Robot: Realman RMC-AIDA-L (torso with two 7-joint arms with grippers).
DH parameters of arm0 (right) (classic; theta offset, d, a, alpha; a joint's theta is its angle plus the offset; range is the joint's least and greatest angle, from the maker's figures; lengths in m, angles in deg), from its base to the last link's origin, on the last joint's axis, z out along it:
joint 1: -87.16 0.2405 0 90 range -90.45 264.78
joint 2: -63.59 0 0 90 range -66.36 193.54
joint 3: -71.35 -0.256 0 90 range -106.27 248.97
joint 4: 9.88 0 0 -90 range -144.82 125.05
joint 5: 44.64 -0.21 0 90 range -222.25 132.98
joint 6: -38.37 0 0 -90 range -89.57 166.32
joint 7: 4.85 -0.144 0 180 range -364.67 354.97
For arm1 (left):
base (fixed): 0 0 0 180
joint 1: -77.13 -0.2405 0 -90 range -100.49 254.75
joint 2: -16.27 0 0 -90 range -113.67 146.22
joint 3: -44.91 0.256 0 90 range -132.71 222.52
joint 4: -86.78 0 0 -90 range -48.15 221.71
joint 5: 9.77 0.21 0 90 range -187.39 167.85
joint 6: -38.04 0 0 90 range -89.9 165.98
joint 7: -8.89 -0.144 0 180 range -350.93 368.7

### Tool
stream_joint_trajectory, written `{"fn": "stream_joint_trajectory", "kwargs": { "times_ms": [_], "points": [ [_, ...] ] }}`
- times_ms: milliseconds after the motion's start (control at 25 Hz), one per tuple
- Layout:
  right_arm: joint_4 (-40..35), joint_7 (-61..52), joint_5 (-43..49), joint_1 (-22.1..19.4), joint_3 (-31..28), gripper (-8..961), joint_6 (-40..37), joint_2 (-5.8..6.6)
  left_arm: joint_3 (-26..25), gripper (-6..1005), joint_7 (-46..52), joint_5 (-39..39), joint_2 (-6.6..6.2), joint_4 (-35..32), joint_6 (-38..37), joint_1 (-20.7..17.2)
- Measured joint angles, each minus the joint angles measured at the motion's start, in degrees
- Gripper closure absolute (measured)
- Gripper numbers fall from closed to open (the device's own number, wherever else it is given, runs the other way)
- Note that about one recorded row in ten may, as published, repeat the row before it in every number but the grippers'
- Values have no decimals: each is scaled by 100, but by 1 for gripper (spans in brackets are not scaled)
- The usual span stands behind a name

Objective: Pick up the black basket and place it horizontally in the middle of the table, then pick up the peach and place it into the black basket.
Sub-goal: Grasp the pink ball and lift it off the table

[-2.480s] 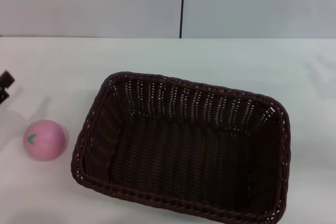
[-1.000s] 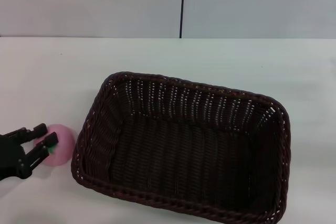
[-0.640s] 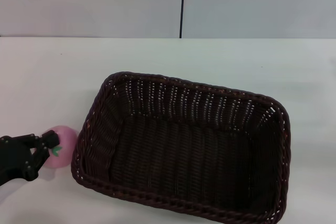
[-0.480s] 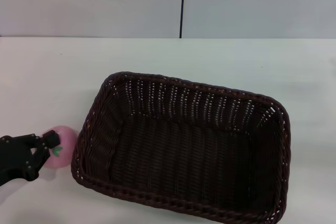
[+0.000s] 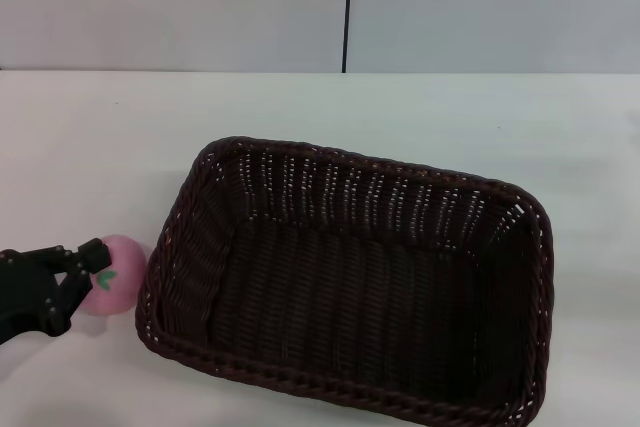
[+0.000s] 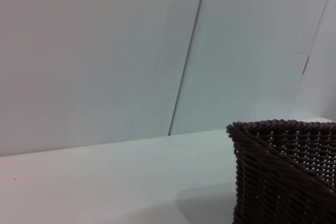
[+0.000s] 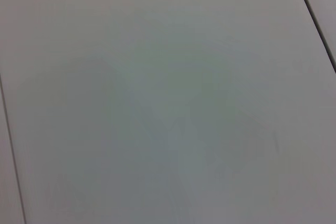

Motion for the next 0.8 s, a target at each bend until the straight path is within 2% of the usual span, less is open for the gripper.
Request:
{"fn": "stream_joint_trajectory", "kwargs": {
  "times_ms": [400,560,600,680,800],
  "points": [
    [0,-1,0,16,0,405,61,0,-121,959,-6,-14,10,-4,-60,4],
    [7,-3,0,32,0,405,61,0,-558,960,-4,-22,-7,40,-332,7],
    [13,-3,0,36,0,405,62,0,-892,960,11,-25,-12,46,-543,9],
    [28,-3,0,48,0,405,77,0,-1034,960,21,-26,-12,47,-618,13],
    [87,11,0,73,0,405,137,0,-1581,961,45,-35,13,125,-895,91]
  ]
}}
